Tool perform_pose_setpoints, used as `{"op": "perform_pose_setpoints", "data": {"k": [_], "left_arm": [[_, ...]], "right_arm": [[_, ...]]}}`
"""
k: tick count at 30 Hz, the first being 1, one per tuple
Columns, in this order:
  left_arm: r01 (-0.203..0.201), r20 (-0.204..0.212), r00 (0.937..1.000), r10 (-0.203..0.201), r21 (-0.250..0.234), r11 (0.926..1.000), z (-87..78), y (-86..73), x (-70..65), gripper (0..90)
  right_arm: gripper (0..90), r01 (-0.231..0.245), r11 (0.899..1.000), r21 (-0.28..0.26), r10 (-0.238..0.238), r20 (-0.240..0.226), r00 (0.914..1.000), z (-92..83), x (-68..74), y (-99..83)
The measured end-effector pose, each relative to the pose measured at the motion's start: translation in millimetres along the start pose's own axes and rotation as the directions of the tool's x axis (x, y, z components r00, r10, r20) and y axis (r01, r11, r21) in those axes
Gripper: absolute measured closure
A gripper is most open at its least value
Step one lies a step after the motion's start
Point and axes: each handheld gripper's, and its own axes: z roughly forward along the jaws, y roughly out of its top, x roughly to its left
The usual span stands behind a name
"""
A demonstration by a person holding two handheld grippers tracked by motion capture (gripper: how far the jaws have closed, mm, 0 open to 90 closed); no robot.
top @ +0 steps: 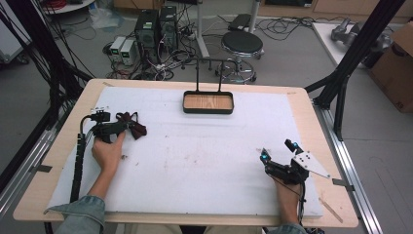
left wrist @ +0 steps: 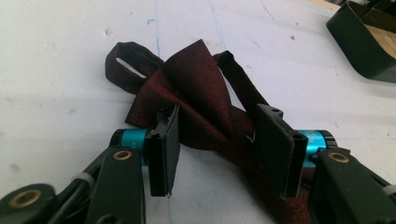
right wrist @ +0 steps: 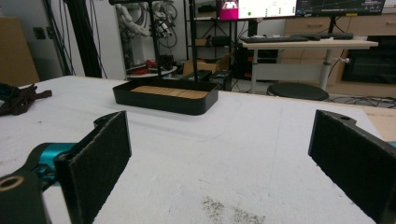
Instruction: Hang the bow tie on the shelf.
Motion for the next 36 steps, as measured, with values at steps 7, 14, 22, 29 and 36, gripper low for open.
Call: {"op": "perform_pose_setpoints", "data": {"k": [7, 14, 22, 29, 36], "left_arm": [[0.078, 0.054, 0.9955, -0.078, 0.002, 0.9969, 2.8, 0.3, 7.6, 65.6], [0.091, 0.074, 0.9931, -0.091, -0.001, 0.9958, 3.1, 0.5, 8.1, 74.4], [-0.006, 0.14, 0.99, 0.018, -0.085, 0.9964, -11.2, 9.0, -2.7, 76.4], [-0.13, 0.203, 0.9649, 0.166, -0.181, 0.9749, -26.5, 18.4, -15.4, 76.3], [-0.18, 0.301, 0.9211, 0.247, -0.233, 0.9556, -35.1, 26.0, -28.6, 76.5]], "right_arm": [[5.0, 0.001, 1.0, 0.001, -0.001, 0.0, 1.0, 0.0, 0.0, 0.0], [5.0, 0.001, 1.0, 0.002, -0.001, 0.001, 1.0, -0.1, -0.1, 0.0], [5.0, -0.005, 1.0, 0.003, 0.005, 0.001, 1.0, -0.4, 0.1, 0.1], [5.0, 0.0, 1.0, 0.002, 0.0, 0.0, 1.0, -0.1, -0.1, 0.0], [5.0, 0.002, 1.0, 0.002, -0.002, -0.001, 1.0, 0.0, -0.1, 0.0]]}}
